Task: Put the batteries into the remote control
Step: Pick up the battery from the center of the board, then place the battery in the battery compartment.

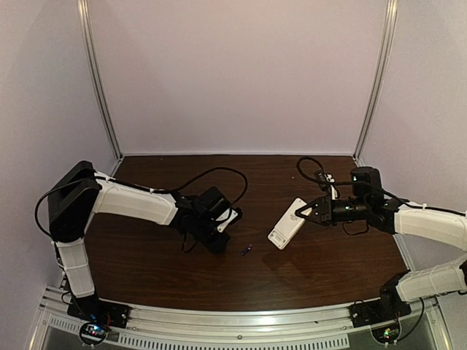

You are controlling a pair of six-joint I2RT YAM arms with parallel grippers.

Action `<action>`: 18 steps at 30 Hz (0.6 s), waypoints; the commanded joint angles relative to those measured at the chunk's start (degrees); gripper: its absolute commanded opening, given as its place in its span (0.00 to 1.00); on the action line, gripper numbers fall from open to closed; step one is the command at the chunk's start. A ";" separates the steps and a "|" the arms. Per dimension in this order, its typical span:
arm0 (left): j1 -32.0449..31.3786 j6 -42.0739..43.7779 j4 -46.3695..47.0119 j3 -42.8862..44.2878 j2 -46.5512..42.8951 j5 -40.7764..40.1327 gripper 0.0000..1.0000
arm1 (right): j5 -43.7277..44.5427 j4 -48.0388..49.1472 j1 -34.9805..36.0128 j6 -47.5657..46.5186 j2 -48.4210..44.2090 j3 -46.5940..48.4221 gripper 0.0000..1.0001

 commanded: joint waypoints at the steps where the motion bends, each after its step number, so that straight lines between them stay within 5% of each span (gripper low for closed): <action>1: 0.59 4.47 4.81 -2.77 -8.18 1.14 0.00 | -3.54 -0.27 -0.14 1.39 0.55 1.27 0.00; 11: 0.40 12.50 23.52 -13.17 -24.49 16.08 0.00 | -8.72 -0.80 3.18 4.57 4.83 4.14 0.00; 18: -5.19 23.91 36.69 -20.52 -31.51 21.37 0.00 | -11.60 2.25 8.68 9.80 9.44 7.16 0.00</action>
